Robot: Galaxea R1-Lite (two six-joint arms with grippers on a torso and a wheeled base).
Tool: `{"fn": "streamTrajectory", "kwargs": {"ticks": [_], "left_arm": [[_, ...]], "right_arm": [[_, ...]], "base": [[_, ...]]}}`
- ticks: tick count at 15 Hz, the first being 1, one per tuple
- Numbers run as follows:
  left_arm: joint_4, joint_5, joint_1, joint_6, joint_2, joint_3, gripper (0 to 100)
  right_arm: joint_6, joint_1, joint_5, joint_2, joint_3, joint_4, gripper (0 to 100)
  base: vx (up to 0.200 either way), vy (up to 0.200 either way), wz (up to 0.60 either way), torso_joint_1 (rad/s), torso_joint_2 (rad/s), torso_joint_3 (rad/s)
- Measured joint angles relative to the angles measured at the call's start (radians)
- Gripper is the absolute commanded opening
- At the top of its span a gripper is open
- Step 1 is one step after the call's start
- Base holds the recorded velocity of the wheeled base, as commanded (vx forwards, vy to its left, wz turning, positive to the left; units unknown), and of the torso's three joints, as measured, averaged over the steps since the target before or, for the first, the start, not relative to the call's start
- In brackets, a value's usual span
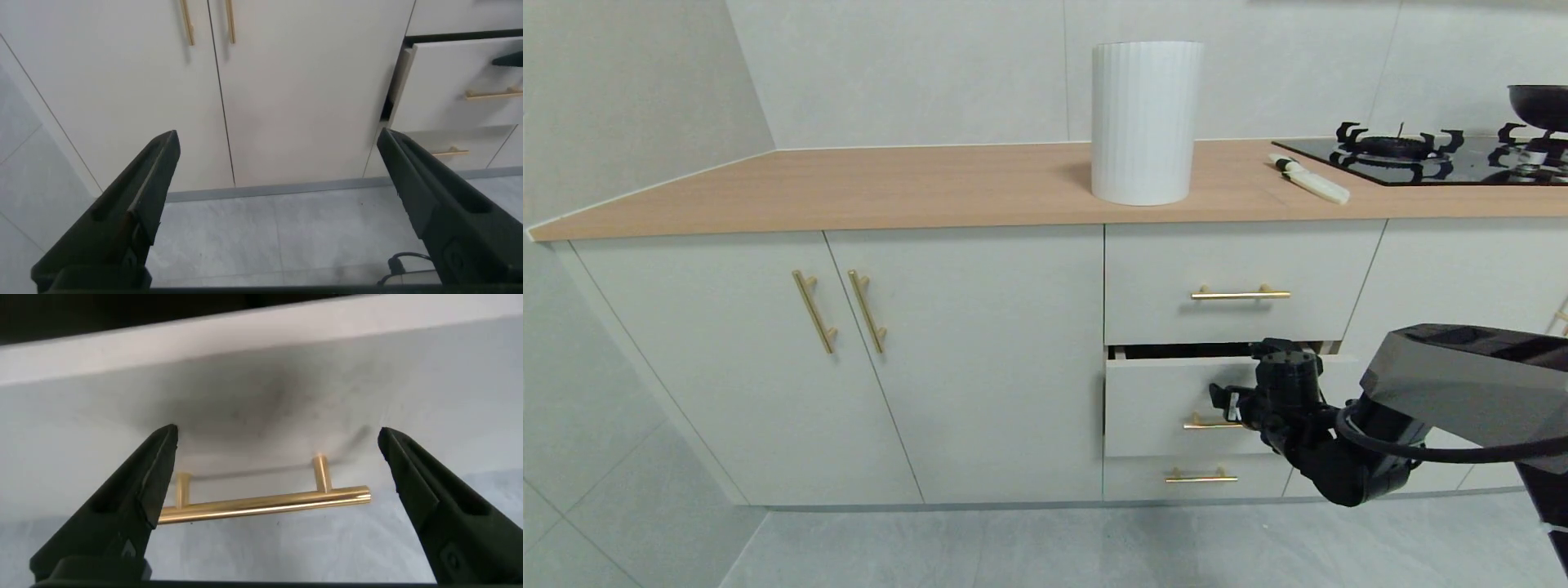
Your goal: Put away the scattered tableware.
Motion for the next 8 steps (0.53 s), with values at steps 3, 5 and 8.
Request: {"fn": "streamTrajectory", "kwargs": {"ticks": [3,5,8], "left_arm": [[0.000,0.000,-0.001,0.000,0.000,0.000,100],[0.000,0.000,-0.001,0.000,0.000,0.000,100],[0.000,0.000,0.000,0.000,0.000,0.000,100]], "right_arm": [[0.038,-0.013,-0.006,0.027,-0.041,-0.001,100],[0.043,-0.021,-0.011,0.047,-0.073,-0.001,100],[0.090,-0.030,-0.014,0.074,-0.125,-0.001,100]], "base": [[0.000,0.000,0.00,0.000,0.00,0.000],[0.000,0.000,0.00,0.000,0.00,0.000],[0.000,0.000,0.00,0.000,0.00,0.000]]}}
